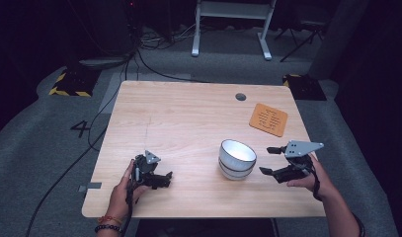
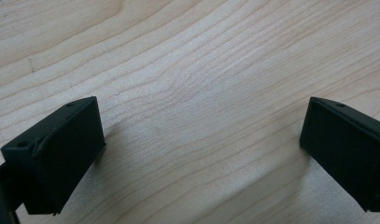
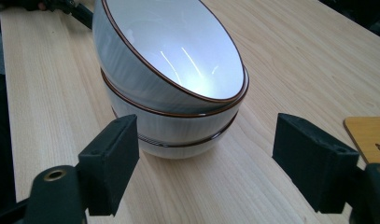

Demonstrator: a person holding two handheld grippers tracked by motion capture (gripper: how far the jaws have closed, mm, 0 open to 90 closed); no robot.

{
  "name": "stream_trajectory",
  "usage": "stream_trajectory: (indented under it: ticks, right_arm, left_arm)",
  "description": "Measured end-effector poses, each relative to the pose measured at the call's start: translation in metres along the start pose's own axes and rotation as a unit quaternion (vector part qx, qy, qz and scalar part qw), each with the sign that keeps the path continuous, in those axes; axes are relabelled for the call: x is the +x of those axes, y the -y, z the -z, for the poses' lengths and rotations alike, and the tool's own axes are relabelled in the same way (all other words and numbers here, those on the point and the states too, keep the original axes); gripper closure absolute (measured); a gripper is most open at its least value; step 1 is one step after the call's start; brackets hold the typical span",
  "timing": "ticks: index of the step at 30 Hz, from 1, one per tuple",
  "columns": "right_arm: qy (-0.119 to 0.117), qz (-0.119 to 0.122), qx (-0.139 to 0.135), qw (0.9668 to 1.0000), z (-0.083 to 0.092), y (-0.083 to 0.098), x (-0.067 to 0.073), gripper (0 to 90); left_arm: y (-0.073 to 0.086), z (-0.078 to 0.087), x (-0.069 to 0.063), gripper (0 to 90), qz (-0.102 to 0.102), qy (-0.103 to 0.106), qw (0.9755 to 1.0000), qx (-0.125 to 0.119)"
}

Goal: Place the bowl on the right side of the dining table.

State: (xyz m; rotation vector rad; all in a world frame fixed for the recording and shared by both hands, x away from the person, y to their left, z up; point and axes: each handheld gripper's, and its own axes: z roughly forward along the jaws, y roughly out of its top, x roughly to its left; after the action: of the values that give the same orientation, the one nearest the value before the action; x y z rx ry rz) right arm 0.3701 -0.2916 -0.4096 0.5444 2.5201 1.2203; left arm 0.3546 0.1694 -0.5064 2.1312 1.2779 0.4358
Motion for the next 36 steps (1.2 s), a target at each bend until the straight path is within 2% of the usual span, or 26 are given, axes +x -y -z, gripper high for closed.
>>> stream_trajectory:
  ticks: [7, 22, 25, 36]
  right_arm:
    - [-0.012, 0.008, -0.005, 0.9999, -0.003, -0.008, 0.004, 22.7]
    - [-0.019, 0.016, -0.016, 0.9996, -0.006, -0.021, 0.011, 22.6]
    - [-0.03, 0.017, -0.021, 0.9992, -0.009, -0.024, 0.013, 23.1]
    - [-0.04, 0.025, -0.023, 0.9986, -0.012, -0.032, 0.018, 24.3]
  left_arm:
    - [0.0, 0.0, 0.0, 0.0, 0.0, 0.0, 1.0, 0.0]
    - [0.0, 0.0, 0.0, 0.0, 0.0, 0.0, 1.0, 0.0]
    - [0.0, 0.0, 0.0, 0.0, 0.0, 0.0, 1.0, 0.0]
    - [0.0, 0.0, 0.0, 0.0, 0.0, 0.0, 1.0, 0.0]
